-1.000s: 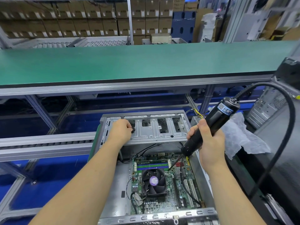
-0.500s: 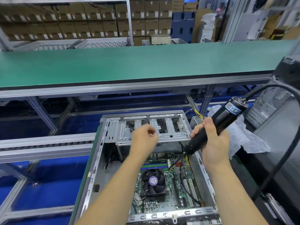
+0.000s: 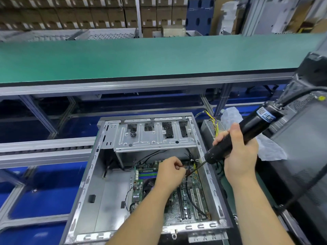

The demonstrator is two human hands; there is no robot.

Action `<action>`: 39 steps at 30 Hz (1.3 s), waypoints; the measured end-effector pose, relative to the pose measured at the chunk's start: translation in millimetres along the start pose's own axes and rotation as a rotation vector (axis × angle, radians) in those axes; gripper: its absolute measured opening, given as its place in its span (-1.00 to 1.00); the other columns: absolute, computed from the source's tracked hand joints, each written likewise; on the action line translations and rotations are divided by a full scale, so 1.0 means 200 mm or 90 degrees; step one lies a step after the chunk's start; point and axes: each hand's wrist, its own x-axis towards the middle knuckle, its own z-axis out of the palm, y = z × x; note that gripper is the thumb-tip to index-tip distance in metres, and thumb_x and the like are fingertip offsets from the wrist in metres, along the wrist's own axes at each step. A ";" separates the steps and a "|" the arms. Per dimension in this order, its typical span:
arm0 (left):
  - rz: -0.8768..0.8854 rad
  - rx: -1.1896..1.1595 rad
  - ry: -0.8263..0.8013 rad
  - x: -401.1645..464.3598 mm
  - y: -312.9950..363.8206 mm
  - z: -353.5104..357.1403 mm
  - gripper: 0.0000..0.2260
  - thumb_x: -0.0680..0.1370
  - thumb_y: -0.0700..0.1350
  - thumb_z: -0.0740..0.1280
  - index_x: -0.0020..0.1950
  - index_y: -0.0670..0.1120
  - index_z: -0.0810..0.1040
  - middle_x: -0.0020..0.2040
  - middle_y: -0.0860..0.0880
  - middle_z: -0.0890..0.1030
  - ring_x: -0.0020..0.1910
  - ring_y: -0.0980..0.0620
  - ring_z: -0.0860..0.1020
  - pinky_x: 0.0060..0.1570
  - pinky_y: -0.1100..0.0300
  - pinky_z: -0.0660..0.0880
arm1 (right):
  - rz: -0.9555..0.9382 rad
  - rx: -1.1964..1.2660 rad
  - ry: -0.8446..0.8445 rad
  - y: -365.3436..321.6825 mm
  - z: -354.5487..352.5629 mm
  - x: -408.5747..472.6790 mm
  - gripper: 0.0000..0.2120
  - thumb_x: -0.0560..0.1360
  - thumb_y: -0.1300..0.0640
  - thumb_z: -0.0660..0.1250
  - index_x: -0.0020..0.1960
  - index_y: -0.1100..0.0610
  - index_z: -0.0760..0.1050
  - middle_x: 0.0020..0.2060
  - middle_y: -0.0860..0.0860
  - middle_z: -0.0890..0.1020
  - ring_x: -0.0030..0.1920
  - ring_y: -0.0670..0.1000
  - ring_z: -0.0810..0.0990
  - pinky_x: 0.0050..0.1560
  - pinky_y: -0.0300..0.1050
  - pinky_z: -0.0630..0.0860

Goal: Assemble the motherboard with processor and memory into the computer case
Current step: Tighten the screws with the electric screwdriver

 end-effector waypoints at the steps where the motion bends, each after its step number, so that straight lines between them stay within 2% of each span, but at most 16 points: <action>1: 0.001 0.008 -0.001 0.00 -0.01 0.00 -0.91 0.46 -0.20 0.31 -0.17 -0.01 0.55 -0.26 0.04 0.58 -0.34 0.19 0.45 -0.36 0.43 0.34 | 0.003 0.001 0.002 0.00 0.00 0.00 -0.60 0.31 -0.38 0.49 -0.33 -0.05 0.58 -0.43 0.01 0.55 -0.35 0.09 0.51 -0.13 0.07 0.49; 4: 0.006 0.025 -0.006 0.01 -0.04 0.00 -0.89 0.48 -0.21 0.30 -0.14 0.00 0.53 -0.27 0.08 0.53 -0.35 0.17 0.43 -0.34 0.37 0.32 | 0.008 0.015 0.004 0.00 0.01 0.02 -0.71 0.42 -0.23 0.43 -0.35 -0.07 0.57 -0.44 0.01 0.54 -0.37 0.08 0.50 -0.16 0.06 0.47; 6: 0.002 0.032 -0.005 0.01 -0.05 0.00 -0.88 0.48 -0.23 0.33 -0.15 0.00 0.53 -0.27 0.07 0.54 -0.35 0.17 0.43 -0.34 0.38 0.33 | 0.015 0.022 0.001 0.01 0.02 0.03 -0.71 0.42 -0.19 0.39 -0.37 -0.06 0.57 -0.45 0.01 0.54 -0.37 0.09 0.48 -0.18 0.05 0.46; 11: -0.001 0.036 0.013 0.03 -0.07 -0.01 -0.79 0.47 -0.26 0.40 -0.25 0.00 0.46 -0.28 0.06 0.51 -0.31 0.12 0.45 -0.29 0.32 0.39 | 0.034 0.029 -0.009 0.00 0.04 0.02 -0.67 0.40 -0.21 0.38 -0.40 -0.01 0.57 -0.45 0.03 0.54 -0.36 0.10 0.49 -0.20 0.05 0.48; 16: 0.017 0.021 0.025 0.03 -0.07 -0.01 -0.77 0.49 -0.16 0.50 -0.26 0.04 0.50 -0.26 0.13 0.51 -0.29 0.18 0.44 -0.29 0.39 0.31 | 0.041 0.047 -0.016 -0.01 0.06 0.02 -0.67 0.37 -0.25 0.43 -0.39 -0.03 0.57 -0.43 0.04 0.54 -0.36 0.09 0.49 -0.20 0.02 0.49; 18: 0.007 0.000 0.025 0.03 -0.07 -0.02 -0.81 0.48 -0.16 0.50 -0.25 0.01 0.54 -0.30 0.13 0.52 -0.34 0.20 0.44 -0.33 0.41 0.31 | 0.038 0.056 -0.016 -0.02 0.06 0.02 -0.64 0.33 -0.31 0.49 -0.37 -0.04 0.58 -0.43 0.02 0.54 -0.36 0.07 0.50 -0.20 0.00 0.50; 22: -0.001 -0.042 0.038 0.03 -0.07 -0.05 -0.84 0.47 -0.18 0.49 -0.25 0.02 0.59 -0.38 0.13 0.54 -0.42 0.24 0.46 -0.38 0.46 0.36 | 0.027 0.091 -0.011 -0.05 0.07 0.03 -0.68 0.35 -0.27 0.51 -0.33 -0.06 0.56 -0.42 -0.02 0.54 -0.39 0.02 0.53 -0.21 0.01 0.50; 27: -0.006 -0.079 0.035 0.02 -0.06 -0.06 -0.84 0.48 -0.19 0.44 -0.27 0.03 0.59 -0.40 0.13 0.52 -0.45 0.26 0.43 -0.39 0.46 0.34 | 0.011 0.096 -0.017 -0.08 0.08 0.04 -0.65 0.24 -0.36 0.54 -0.32 -0.10 0.58 -0.43 -0.06 0.54 -0.40 -0.02 0.54 -0.25 -0.03 0.50; 30: -0.024 -0.116 0.028 0.01 -0.06 -0.07 -0.87 0.48 -0.19 0.41 -0.23 0.02 0.60 -0.41 0.09 0.54 -0.48 0.23 0.41 -0.44 0.44 0.33 | 0.011 0.098 0.000 -0.08 0.08 0.04 -0.66 0.31 -0.29 0.54 -0.33 -0.06 0.57 -0.44 -0.02 0.53 -0.41 0.00 0.52 -0.25 -0.04 0.50; 33: -0.027 -0.143 0.023 0.01 -0.06 -0.07 -0.89 0.48 -0.21 0.41 -0.21 -0.01 0.62 -0.43 0.08 0.55 -0.51 0.22 0.40 -0.45 0.43 0.34 | 0.006 0.109 0.014 -0.09 0.08 0.04 -0.74 0.40 -0.18 0.46 -0.26 -0.02 0.53 -0.43 -0.02 0.53 -0.41 0.00 0.52 -0.25 -0.02 0.50; 35: -0.031 -0.149 0.016 0.01 -0.06 -0.08 -0.89 0.48 -0.21 0.41 -0.20 -0.01 0.62 -0.44 0.08 0.54 -0.53 0.22 0.40 -0.46 0.42 0.34 | -0.006 0.108 0.010 -0.09 0.08 0.05 -0.78 0.42 -0.16 0.43 -0.30 -0.07 0.57 -0.44 -0.05 0.54 -0.41 -0.01 0.52 -0.25 -0.03 0.51; 37: -0.031 -0.152 0.019 0.02 -0.07 -0.08 -0.88 0.50 -0.22 0.42 -0.19 -0.01 0.61 -0.39 0.07 0.55 -0.48 0.23 0.42 -0.43 0.40 0.38 | -0.017 0.105 0.005 -0.10 0.09 0.05 -0.77 0.44 -0.16 0.41 -0.33 -0.10 0.58 -0.45 -0.07 0.54 -0.41 -0.01 0.51 -0.24 -0.03 0.49; 39: -0.033 -0.166 0.019 0.02 -0.07 -0.08 -0.86 0.53 -0.24 0.40 -0.14 0.00 0.62 -0.25 0.03 0.61 -0.36 0.21 0.48 -0.34 0.41 0.44 | -0.019 0.109 0.002 -0.10 0.08 0.05 -0.75 0.44 -0.17 0.42 -0.33 -0.08 0.56 -0.44 -0.04 0.54 -0.40 0.01 0.51 -0.23 -0.02 0.49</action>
